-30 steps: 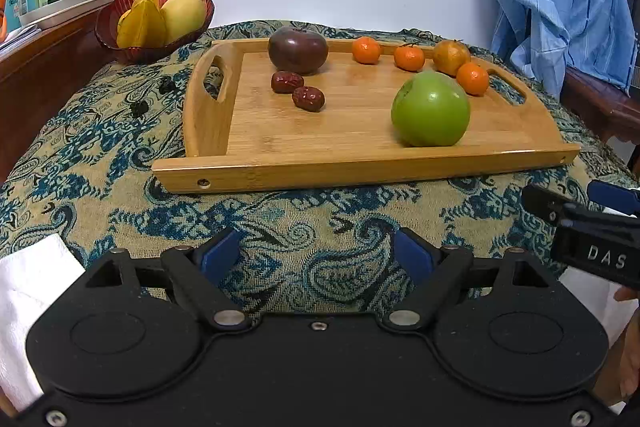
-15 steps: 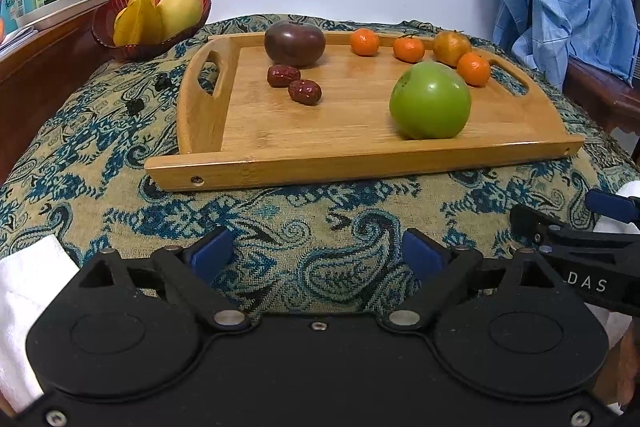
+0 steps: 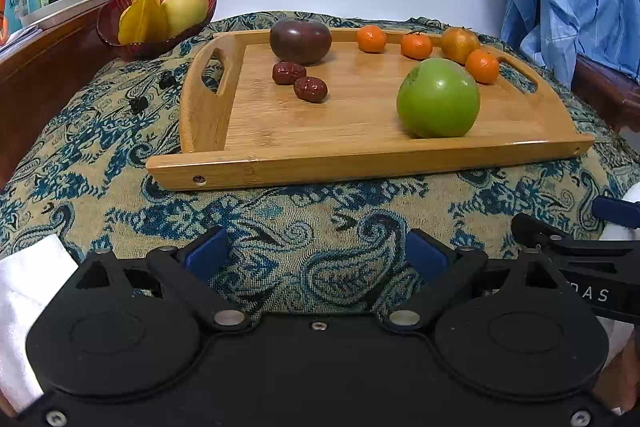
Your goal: Organize fruits
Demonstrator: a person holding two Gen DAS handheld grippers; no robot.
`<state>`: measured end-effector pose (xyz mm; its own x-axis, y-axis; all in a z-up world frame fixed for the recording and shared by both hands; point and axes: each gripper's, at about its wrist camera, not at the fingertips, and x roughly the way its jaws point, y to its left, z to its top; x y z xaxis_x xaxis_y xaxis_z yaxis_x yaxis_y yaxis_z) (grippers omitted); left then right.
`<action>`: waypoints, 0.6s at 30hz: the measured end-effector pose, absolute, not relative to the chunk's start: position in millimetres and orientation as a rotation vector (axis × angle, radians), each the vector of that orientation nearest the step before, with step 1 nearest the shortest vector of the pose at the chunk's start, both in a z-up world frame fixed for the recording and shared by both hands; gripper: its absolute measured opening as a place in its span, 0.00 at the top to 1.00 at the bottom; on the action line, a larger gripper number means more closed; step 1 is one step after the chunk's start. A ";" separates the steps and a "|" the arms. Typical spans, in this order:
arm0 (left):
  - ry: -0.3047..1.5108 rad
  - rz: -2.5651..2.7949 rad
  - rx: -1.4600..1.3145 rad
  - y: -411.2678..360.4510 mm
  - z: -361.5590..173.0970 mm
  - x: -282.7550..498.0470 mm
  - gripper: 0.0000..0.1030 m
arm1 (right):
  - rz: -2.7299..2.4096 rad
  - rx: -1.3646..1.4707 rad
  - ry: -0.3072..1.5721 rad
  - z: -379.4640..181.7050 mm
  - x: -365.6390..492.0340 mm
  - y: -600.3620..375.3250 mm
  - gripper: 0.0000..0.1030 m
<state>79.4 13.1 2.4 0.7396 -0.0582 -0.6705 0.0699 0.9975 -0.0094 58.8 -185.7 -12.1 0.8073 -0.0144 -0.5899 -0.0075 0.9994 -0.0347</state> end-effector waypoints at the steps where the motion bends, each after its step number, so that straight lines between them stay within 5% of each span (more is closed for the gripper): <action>1: 0.735 -0.069 0.020 12.6 2.2 79.6 0.07 | -0.001 -0.038 0.633 -12.3 59.1 -185.3 0.00; 5: 0.744 -0.063 0.024 11.6 0.3 81.1 0.00 | 0.003 -0.045 0.634 -12.6 58.7 -184.5 0.00; 18: 0.735 -0.048 0.043 9.0 -1.8 81.2 0.00 | 0.016 -0.050 0.644 -13.8 60.0 -184.7 0.00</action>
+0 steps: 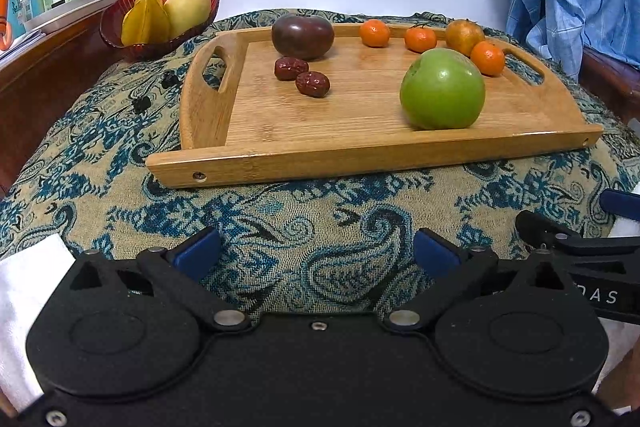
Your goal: Organize fruits
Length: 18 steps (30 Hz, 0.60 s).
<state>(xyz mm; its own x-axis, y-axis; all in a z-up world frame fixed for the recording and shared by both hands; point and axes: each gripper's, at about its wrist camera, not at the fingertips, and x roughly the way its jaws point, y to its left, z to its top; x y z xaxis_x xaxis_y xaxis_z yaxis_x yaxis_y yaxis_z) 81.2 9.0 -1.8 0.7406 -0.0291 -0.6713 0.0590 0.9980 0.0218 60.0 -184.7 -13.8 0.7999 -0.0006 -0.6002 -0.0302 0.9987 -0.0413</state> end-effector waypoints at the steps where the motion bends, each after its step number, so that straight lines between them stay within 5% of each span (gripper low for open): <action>1: 0.733 -0.048 0.042 8.8 -2.0 81.2 0.00 | 0.018 -0.050 0.645 -14.0 60.3 -184.8 0.00; 18: 0.723 -0.035 0.028 9.8 -3.2 82.3 0.00 | 0.040 -0.048 0.653 -15.7 63.5 -186.9 0.00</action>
